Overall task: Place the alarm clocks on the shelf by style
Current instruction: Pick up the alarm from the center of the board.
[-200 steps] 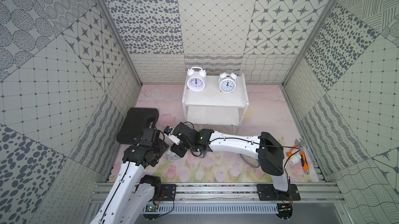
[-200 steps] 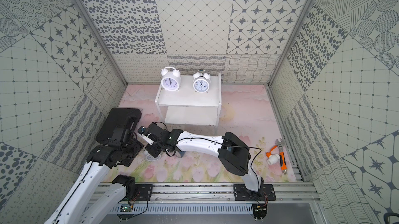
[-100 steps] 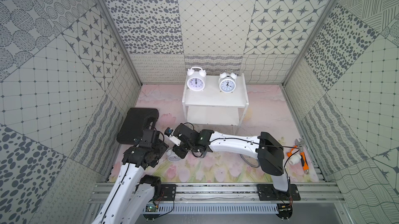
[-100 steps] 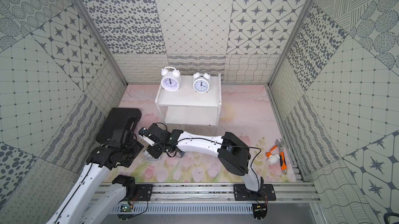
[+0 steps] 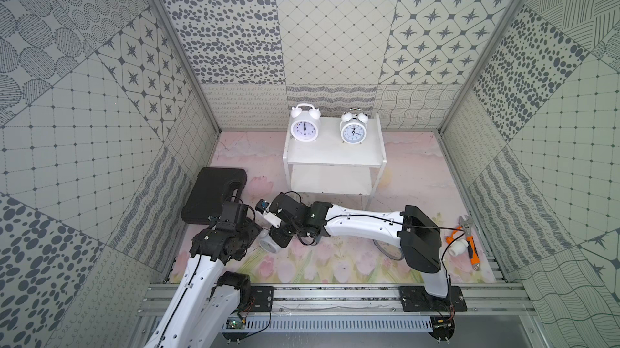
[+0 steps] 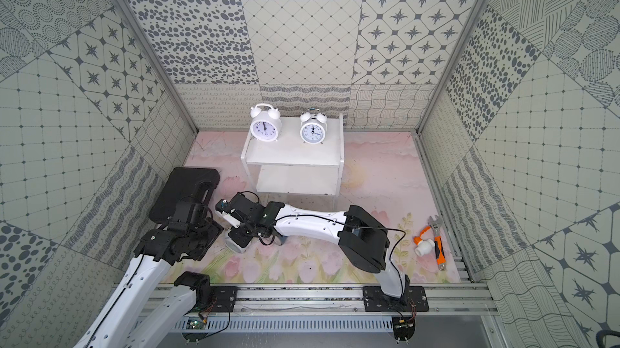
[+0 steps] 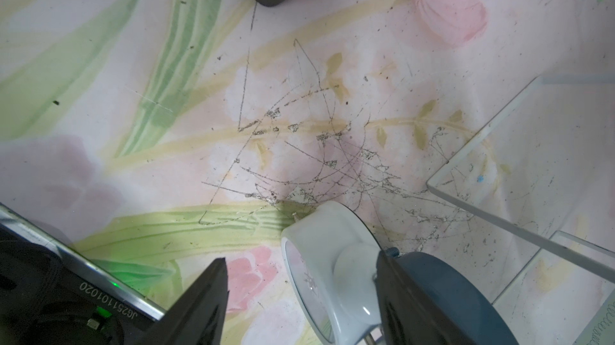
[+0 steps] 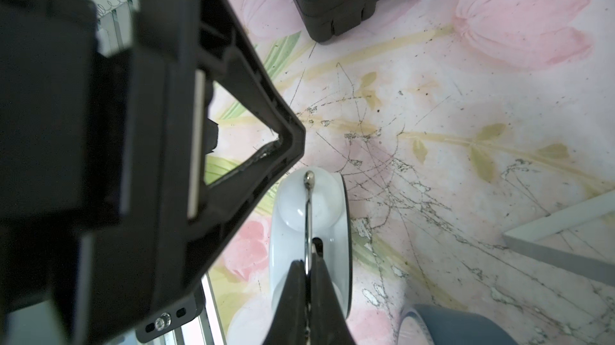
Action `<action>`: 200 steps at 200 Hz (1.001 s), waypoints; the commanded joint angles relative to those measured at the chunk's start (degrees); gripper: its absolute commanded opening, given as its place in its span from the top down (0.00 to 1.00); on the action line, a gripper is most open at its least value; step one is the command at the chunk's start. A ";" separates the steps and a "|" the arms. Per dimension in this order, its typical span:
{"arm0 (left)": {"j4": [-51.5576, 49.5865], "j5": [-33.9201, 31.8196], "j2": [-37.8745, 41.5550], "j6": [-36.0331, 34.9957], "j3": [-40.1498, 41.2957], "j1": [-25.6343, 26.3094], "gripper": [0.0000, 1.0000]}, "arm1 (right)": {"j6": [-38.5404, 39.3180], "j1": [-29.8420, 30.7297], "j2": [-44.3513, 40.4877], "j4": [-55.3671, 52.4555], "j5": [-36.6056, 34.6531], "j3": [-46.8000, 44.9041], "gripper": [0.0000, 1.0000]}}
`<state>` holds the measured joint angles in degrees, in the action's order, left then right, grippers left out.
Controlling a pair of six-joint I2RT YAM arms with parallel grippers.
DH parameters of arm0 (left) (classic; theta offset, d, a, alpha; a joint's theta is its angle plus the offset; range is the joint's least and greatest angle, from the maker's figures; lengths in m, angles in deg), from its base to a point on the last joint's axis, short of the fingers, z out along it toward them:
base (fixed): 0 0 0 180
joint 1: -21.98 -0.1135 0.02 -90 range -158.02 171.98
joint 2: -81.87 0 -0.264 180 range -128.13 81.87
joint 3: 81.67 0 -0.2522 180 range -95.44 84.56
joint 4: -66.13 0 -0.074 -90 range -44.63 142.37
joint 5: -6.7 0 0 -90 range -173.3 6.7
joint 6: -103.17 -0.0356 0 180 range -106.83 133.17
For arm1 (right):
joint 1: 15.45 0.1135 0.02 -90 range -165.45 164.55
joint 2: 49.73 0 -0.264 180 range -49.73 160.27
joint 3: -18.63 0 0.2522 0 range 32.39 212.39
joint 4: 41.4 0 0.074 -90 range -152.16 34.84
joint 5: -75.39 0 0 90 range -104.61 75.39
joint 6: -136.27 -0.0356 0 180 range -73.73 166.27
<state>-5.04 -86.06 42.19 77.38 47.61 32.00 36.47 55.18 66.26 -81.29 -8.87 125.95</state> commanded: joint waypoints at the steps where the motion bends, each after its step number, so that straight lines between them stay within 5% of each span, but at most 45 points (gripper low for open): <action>1: 0.22 0.08 0.21 -1.32 -0.41 -0.21 0.27 | -0.31 0.12 -0.26 1.28 -0.22 -0.52 1.00; 70: 0.78 -1.43 3.50 -7.58 -5.52 -0.23 0.27 | -2.51 0.30 -10.55 3.77 -2.81 -7.45 1.00; 141: 14.45 13.61 2.50 -12.06 -6.90 0.41 0.37 | -7.74 0.27 -32.17 4.69 -4.92 -20.47 1.00; 200: 29.74 22.87 2.73 -16.18 -4.77 12.58 0.38 | -12.35 -0.78 -51.66 1.30 -8.18 -32.23 1.00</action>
<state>9.85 -72.69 44.82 66.91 42.15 37.55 27.14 55.12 20.36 -81.35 -14.99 96.49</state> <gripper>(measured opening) 0.615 0.086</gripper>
